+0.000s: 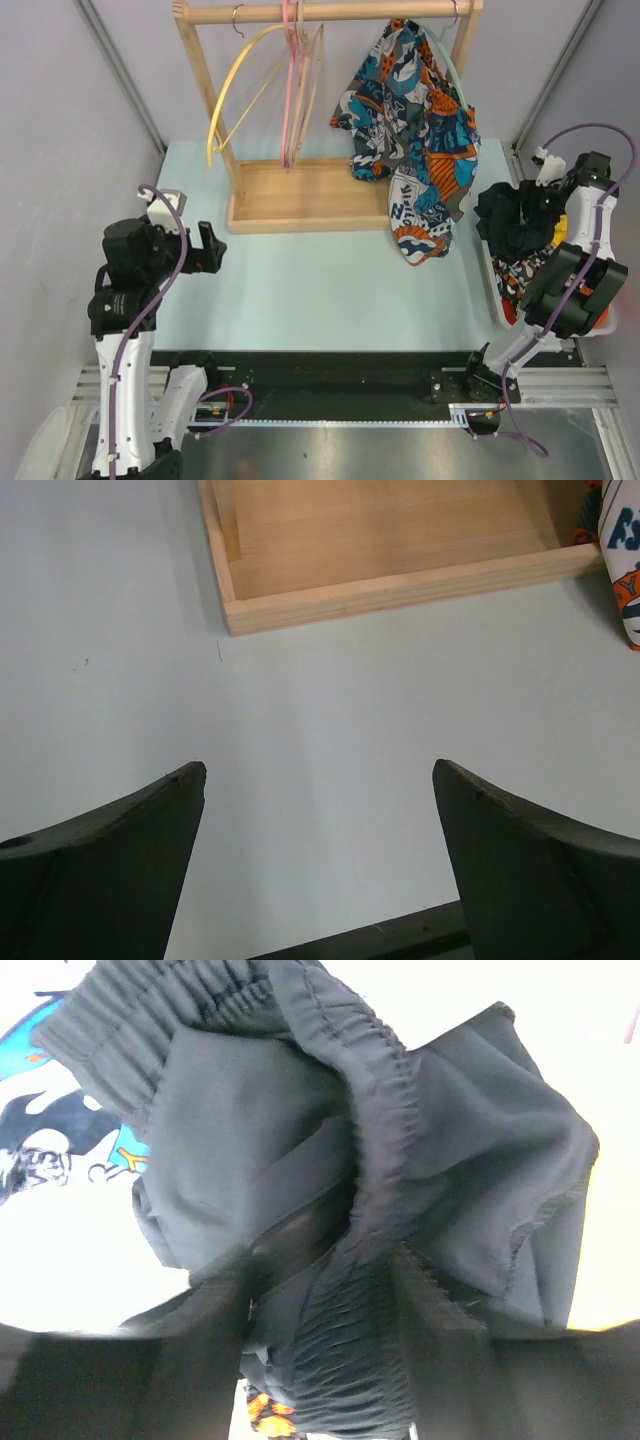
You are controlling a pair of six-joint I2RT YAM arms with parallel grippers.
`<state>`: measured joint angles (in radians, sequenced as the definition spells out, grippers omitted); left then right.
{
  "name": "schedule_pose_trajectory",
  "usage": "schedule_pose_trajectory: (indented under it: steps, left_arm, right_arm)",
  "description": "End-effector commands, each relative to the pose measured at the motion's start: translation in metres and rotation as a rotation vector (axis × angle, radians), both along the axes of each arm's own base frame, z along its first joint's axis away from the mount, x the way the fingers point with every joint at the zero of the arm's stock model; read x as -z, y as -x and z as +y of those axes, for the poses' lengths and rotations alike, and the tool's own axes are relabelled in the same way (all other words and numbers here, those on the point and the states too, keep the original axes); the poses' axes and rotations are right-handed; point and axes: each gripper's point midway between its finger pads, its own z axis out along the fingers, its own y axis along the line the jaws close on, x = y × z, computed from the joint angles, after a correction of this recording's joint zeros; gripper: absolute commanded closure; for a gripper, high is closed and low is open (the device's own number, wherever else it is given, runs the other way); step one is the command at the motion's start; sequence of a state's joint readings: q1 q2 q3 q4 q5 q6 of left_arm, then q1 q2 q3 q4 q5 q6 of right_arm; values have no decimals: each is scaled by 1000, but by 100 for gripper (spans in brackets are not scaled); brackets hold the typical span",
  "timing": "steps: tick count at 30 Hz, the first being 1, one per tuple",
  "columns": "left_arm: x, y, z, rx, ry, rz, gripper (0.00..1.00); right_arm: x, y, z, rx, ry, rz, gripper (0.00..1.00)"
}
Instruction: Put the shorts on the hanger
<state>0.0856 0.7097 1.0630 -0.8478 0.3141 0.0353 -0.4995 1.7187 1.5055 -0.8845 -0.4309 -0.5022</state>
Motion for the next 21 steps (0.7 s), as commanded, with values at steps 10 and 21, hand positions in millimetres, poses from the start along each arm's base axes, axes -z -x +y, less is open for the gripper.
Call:
schedule_pose_trajectory:
  steps: [10, 21]
  left_arm:
    - [-30, -4, 1, -43, 43, -86, 0]
    - [-98, 22, -15, -19, 147, -275, 0]
  right_arm:
    - [-237, 46, 68, -70, -36, -591, 100]
    - [-277, 133, 221, -517, -356, -552, 100]
